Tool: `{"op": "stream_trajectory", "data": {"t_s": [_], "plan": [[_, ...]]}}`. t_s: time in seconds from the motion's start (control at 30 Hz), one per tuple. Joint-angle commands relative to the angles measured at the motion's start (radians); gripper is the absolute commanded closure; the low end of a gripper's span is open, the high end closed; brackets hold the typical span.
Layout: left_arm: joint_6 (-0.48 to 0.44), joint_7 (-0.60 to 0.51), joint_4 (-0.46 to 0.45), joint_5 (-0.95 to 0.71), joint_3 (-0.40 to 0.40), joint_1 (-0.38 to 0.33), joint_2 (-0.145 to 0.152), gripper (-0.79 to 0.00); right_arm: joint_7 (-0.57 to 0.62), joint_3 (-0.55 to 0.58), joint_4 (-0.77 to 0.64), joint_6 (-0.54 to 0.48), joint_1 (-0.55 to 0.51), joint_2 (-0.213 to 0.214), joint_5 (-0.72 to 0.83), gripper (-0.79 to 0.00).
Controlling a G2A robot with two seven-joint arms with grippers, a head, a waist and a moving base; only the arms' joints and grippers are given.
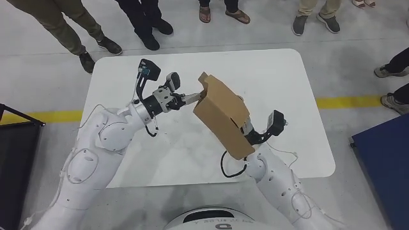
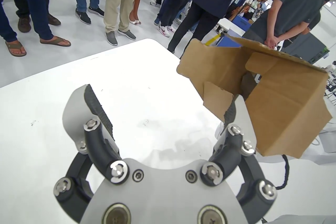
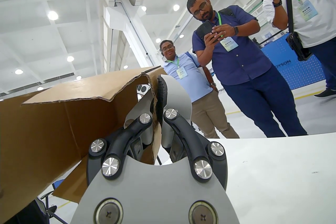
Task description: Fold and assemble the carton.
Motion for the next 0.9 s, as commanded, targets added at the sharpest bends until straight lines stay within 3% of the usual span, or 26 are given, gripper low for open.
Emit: {"op": "stream_trajectory", "data": {"t_s": [0.0, 0.43, 0.87], "plan": [[0.001, 0.008, 0.006, -0.006, -0.016, 0.008, 0.002, -0.785, 0.002, 0.002, -0.001, -0.002, -0.001, 0.0, 0.0, 0.0], [-0.004, 0.02, 0.009, -0.024, -0.113, 0.069, 0.013, -0.785, 0.009, 0.01, -0.008, -0.006, -0.002, -0.005, -0.008, 0.0], [-0.024, -0.028, 0.019, -0.01, 0.024, -0.02, -0.007, -0.785, 0.033, 0.006, -0.006, 0.003, 0.006, -0.011, -0.019, 0.0]]}}
